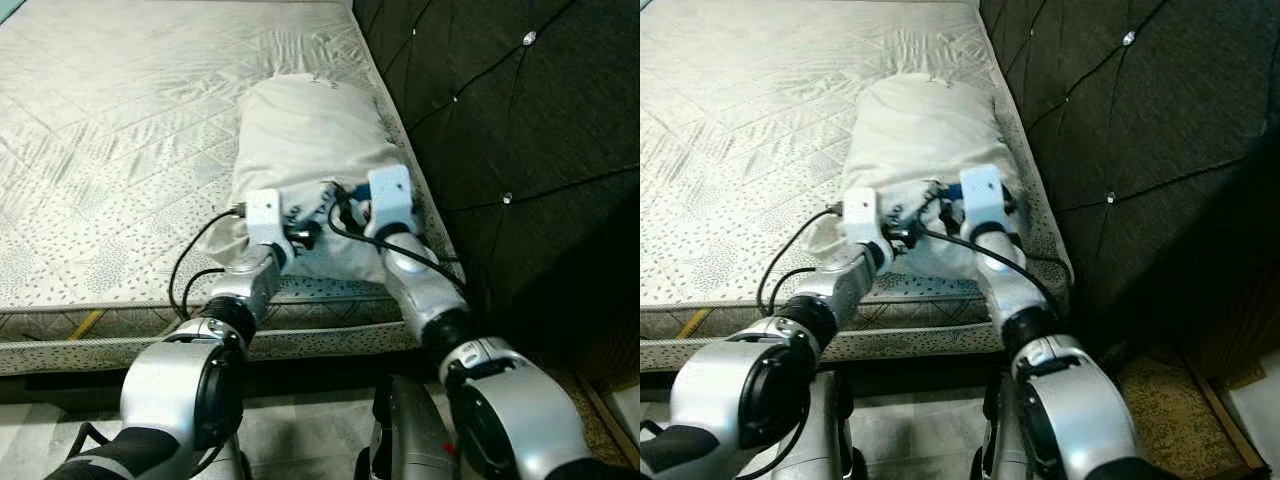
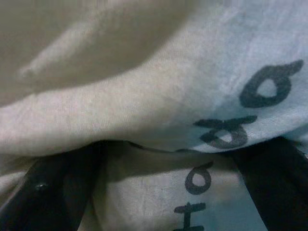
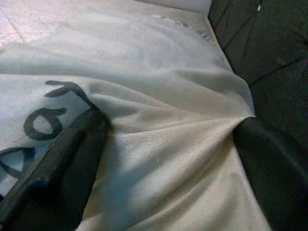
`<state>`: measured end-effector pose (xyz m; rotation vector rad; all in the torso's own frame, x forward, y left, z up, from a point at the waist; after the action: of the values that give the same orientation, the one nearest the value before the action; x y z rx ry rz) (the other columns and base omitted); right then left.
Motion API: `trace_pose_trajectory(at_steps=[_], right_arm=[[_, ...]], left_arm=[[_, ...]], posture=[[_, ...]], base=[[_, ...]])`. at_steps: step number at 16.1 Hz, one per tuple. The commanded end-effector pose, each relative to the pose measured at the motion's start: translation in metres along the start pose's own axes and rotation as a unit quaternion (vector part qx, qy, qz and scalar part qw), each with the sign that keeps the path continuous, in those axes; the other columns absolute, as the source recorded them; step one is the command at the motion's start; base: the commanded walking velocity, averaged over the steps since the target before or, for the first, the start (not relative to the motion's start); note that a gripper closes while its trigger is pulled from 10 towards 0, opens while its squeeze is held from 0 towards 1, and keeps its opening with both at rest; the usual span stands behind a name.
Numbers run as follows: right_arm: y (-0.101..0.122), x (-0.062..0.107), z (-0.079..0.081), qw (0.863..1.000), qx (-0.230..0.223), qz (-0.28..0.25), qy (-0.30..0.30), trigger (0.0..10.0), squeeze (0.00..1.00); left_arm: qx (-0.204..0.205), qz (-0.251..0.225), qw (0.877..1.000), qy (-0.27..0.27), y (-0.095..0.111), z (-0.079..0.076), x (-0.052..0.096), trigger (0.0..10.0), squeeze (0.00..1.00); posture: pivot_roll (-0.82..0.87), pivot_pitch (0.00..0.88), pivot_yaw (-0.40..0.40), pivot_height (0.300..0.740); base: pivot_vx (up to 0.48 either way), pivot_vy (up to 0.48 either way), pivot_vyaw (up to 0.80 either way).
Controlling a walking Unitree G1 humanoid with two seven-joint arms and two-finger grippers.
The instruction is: Clean up the room
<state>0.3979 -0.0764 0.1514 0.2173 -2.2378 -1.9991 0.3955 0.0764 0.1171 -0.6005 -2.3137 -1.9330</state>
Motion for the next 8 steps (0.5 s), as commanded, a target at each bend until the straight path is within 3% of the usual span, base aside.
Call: trace_pose_trajectory(at_steps=[1, 2, 3, 6, 8], right_arm=[[0.012, -0.001, 0.004, 0.999, 0.0, -0.028, 0.021, 10.0, 0.0], [0.011, -0.001, 0.004, 0.999, 0.0, -0.025, 0.027, 10.0, 0.0], [0.009, 0.001, 0.003, 0.999, 0.001, -0.023, 0.036, 10.0, 0.0], [0.0, 0.007, -0.006, 0.998, 0.002, -0.016, 0.053, 10.0, 0.0], [-0.005, 0.014, -0.01, 0.998, -0.003, -0.019, 0.055, 10.0, 0.0]], left_arm=[[-0.03, -0.034, 0.998, -0.04, 0.013, -0.012, -0.001, 10.0, 0.0], [-0.043, -0.034, 0.998, -0.039, 0.011, -0.01, 0.0, 10.0, 0.0], [-0.022, -0.035, 0.998, -0.045, 0.007, -0.008, 0.001, 10.0, 0.0], [-0.025, -0.029, 0.998, -0.051, -0.012, 0.003, 0.006, 10.0, 0.0], [-0.033, -0.066, 0.996, -0.054, -0.012, 0.009, 0.01, 10.0, 0.0]], posture=[[-0.1, 0.106, -0.048, 0.565], [-0.1, 0.104, -0.047, 0.565], [-0.1, 0.091, -0.045, 0.565], [-0.09, 0.074, -0.044, 0.565], [-0.09, 0.064, -0.044, 0.565]], base=[[0.0, 0.0, 0.0], [0.0, 0.0, 0.0], [0.0, 0.0, 0.0], [0.0, 0.0, 0.0], [0.0, 0.0, 0.0]])
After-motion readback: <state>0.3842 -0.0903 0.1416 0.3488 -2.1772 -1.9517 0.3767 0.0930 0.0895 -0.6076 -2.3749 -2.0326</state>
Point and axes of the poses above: a point about 5 cm out from each wrist's last joint towards the gripper, its own x axis pointing back from the gripper into the wrist, its own y axis along the axis of the wrist's last joint, z = x × y, the point moved 1 cm from there along -x, pointing out of the wrist towards the gripper, and after that the axes turned 1 degree about -x, right-handed, at the moved point
